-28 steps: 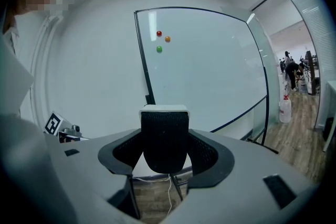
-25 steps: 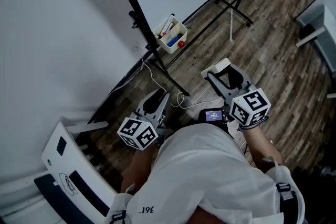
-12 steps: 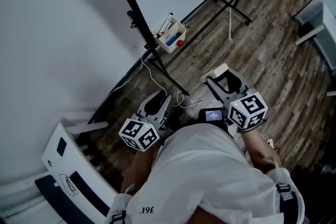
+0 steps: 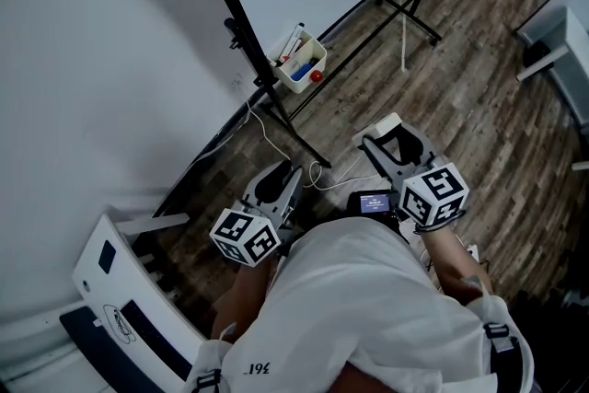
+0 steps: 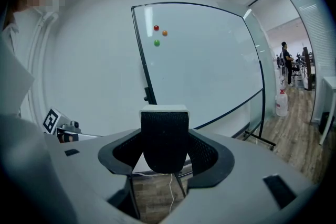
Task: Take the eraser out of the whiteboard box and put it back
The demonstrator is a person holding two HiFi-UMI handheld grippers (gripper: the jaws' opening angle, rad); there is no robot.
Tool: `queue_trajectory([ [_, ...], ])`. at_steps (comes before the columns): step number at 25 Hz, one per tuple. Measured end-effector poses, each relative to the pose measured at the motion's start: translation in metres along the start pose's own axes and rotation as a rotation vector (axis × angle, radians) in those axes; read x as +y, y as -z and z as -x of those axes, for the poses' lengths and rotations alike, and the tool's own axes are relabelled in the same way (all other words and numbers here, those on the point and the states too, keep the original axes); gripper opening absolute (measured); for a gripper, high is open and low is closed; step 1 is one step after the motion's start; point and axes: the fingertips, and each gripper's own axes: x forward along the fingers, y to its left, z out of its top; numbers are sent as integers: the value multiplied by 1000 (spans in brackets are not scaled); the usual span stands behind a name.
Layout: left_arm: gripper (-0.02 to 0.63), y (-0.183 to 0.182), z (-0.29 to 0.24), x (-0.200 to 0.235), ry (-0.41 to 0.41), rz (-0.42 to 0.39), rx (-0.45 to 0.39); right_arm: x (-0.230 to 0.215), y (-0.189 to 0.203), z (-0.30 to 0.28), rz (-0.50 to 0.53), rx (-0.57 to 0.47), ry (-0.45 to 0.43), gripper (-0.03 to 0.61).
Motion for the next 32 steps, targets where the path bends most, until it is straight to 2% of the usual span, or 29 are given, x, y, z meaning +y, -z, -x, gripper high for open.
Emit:
queue_trajectory([
  [32,127,-8,-4,5,1,-3,-5,-3,-1,-4,2,17,1,268],
])
